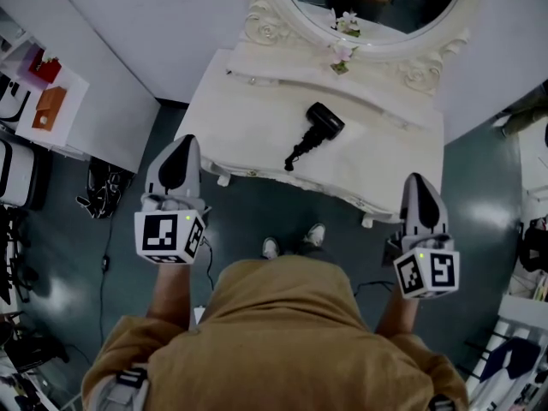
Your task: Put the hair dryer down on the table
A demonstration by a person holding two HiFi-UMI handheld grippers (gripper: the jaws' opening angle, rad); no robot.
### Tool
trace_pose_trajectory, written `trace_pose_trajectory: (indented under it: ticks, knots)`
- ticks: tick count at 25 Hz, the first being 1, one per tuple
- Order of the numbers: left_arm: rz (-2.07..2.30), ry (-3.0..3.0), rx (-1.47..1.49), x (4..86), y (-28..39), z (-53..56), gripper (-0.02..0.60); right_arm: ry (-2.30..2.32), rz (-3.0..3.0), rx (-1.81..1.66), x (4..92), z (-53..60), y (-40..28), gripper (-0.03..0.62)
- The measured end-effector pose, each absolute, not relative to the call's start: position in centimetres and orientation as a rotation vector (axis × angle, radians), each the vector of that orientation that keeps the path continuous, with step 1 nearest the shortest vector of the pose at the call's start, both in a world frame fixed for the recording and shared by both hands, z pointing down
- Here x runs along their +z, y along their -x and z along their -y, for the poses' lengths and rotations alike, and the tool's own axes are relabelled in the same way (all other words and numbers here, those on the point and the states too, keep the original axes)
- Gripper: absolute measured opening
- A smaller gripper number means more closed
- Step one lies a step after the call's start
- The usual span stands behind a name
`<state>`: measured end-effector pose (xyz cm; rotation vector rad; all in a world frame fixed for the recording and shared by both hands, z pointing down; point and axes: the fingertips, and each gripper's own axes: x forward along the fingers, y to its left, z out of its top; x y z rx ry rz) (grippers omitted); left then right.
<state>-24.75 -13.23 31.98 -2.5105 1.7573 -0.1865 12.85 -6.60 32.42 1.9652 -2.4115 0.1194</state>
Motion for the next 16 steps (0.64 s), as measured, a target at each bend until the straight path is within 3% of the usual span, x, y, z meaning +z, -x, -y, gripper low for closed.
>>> trace_pose_trajectory:
  ticks: [16]
  knots:
    - [-1.739,2.539,-0.185,32.6,23.6,14.0,0.003,-1.978,2.384,0.111,32.8,6.7,-13.6,0.002]
